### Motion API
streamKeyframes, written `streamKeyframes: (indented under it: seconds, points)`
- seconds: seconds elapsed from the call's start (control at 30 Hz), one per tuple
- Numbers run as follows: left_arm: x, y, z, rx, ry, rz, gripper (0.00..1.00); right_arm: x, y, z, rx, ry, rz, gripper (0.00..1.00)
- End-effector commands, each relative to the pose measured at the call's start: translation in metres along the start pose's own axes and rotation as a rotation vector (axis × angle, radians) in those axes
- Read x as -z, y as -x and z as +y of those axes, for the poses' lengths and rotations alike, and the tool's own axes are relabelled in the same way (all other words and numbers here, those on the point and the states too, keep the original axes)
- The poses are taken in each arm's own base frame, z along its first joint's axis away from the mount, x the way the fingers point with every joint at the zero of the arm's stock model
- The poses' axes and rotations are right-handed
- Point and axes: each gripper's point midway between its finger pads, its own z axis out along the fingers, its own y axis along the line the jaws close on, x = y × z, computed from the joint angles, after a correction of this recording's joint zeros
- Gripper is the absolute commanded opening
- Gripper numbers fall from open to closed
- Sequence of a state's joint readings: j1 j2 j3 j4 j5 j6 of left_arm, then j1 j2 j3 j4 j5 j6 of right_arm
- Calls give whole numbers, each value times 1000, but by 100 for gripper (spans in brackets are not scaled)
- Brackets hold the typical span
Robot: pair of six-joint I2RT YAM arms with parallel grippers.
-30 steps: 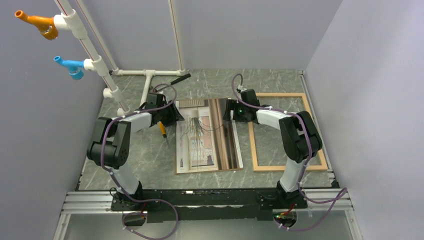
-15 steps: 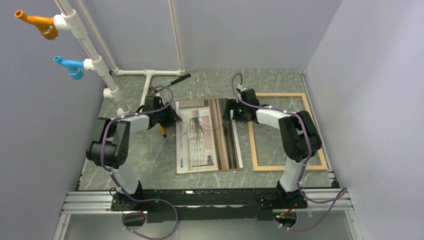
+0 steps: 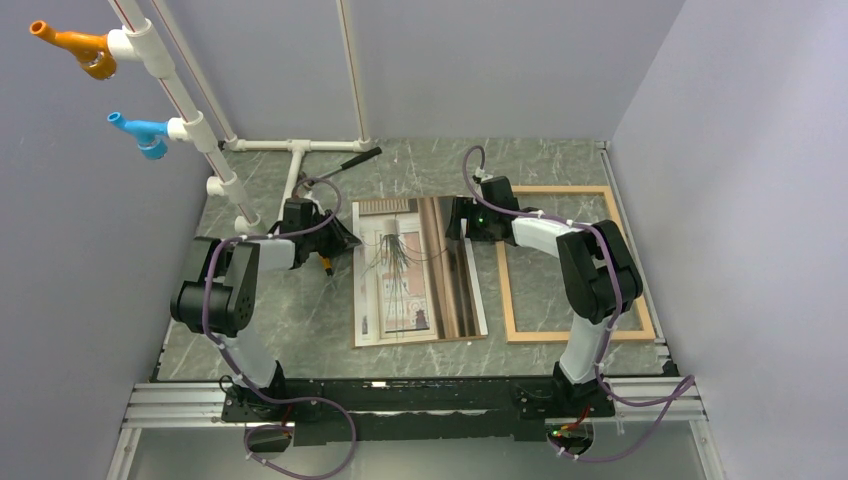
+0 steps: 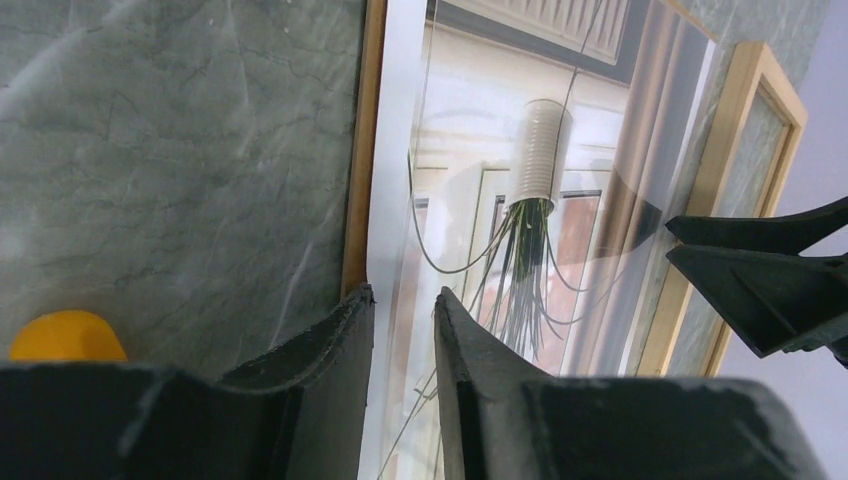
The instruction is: Take the photo out of the frame
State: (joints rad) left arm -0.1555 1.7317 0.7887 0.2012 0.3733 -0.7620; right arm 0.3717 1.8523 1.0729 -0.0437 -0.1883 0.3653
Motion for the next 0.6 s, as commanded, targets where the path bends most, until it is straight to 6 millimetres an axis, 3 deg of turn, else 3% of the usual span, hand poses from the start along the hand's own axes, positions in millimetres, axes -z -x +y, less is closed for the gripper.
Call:
streamKeyframes:
  seconds: [0.0, 0.57]
  points:
    - [11, -7, -39, 1, -186, 21, 31, -10, -34, -8, -18, -16, 120, 81]
    - [15, -19, -35, 61, -286, 5, 30, -11, -36, -10, -19, -21, 124, 81]
